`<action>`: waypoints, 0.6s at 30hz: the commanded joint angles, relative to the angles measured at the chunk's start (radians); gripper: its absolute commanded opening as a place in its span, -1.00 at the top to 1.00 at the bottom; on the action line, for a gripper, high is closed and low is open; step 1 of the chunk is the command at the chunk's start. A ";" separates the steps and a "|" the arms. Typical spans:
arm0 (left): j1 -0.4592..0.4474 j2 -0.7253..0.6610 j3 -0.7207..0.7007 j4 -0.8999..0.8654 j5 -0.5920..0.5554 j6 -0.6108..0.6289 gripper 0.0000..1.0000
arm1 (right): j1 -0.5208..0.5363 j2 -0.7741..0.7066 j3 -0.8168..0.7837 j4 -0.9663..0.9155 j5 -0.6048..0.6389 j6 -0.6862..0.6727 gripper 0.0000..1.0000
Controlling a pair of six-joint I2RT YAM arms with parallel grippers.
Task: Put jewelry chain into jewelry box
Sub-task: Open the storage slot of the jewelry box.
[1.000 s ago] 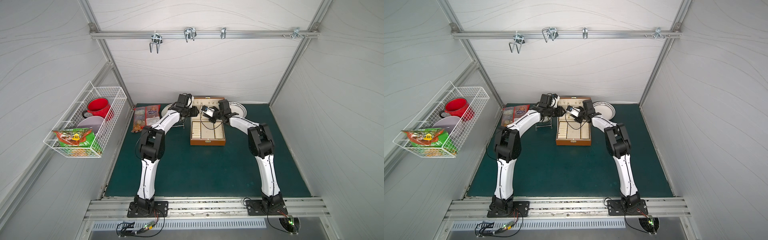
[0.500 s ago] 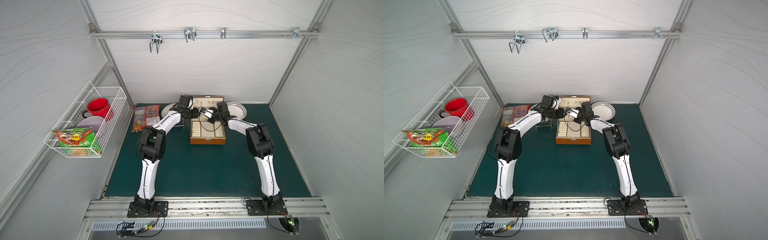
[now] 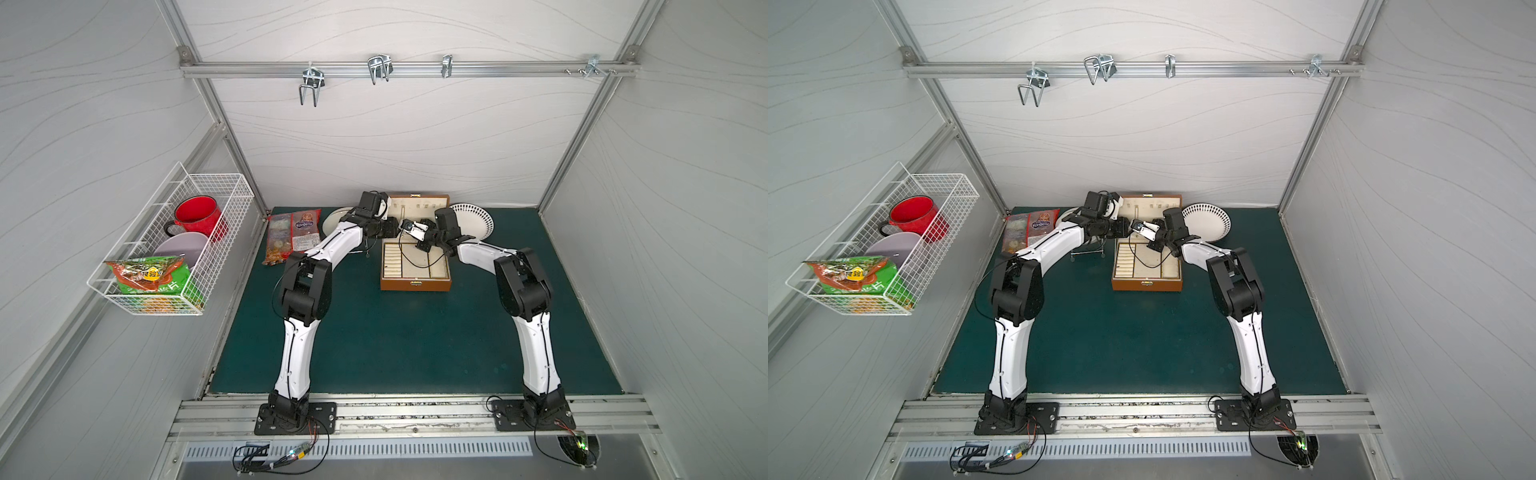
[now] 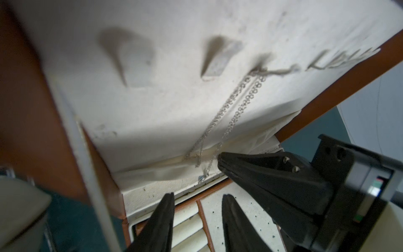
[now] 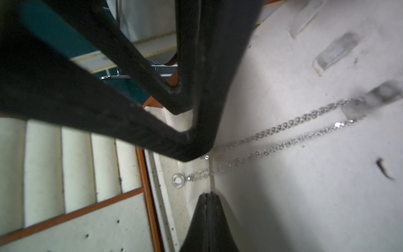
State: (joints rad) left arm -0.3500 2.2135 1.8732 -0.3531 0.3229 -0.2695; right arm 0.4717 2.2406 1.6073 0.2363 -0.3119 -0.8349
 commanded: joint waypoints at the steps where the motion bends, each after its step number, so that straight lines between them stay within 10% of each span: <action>1: -0.007 -0.053 0.016 0.037 0.004 -0.009 0.19 | 0.011 -0.048 -0.023 -0.016 -0.019 0.022 1.00; 18: -0.008 -0.065 0.028 0.036 -0.024 -0.016 0.19 | 0.012 -0.067 -0.044 0.055 0.018 0.043 1.00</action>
State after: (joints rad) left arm -0.3546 2.1998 1.8732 -0.3607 0.3149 -0.2813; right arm 0.4747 2.2169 1.5768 0.2718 -0.2993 -0.8158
